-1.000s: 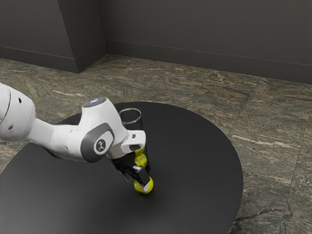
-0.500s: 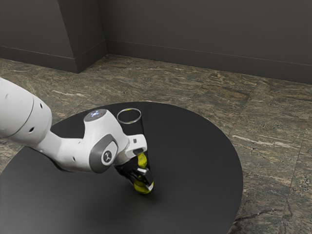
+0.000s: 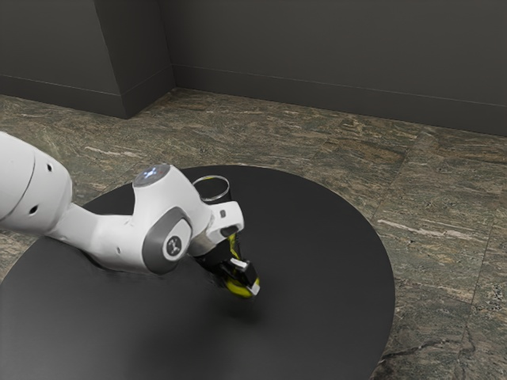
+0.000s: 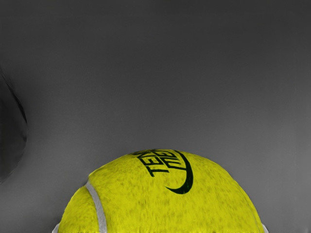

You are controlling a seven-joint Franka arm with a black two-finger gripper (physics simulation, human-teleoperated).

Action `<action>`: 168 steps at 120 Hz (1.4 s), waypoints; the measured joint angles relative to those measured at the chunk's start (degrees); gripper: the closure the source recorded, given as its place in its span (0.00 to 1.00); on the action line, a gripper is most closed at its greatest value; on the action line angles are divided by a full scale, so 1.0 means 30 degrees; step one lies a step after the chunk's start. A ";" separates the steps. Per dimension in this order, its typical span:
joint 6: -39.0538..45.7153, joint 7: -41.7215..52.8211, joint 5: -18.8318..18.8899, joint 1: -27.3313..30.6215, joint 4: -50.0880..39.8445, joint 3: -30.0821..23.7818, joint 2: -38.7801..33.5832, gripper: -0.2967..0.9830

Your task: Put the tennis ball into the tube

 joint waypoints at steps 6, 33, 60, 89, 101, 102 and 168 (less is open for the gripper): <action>0.0002 -0.0046 0.0048 0.0011 -0.0041 -0.0392 -0.1113 0.53; 0.0020 -0.0184 0.1045 0.0048 0.0636 -0.1144 -0.5310 0.52; 0.0022 -0.0205 0.2097 0.1557 0.2196 -0.0966 -0.6902 0.50; -0.0013 -0.0031 0.2317 0.3345 0.2228 -0.0930 -0.6286 0.48; -0.0021 0.0039 0.2368 0.3883 0.2227 -0.0916 -0.5665 0.48; -0.0021 0.0045 0.2371 0.3920 0.2227 -0.0916 -0.5620 0.48; -0.5943 0.0807 0.4257 0.5342 0.7178 -0.0861 -0.4780 0.26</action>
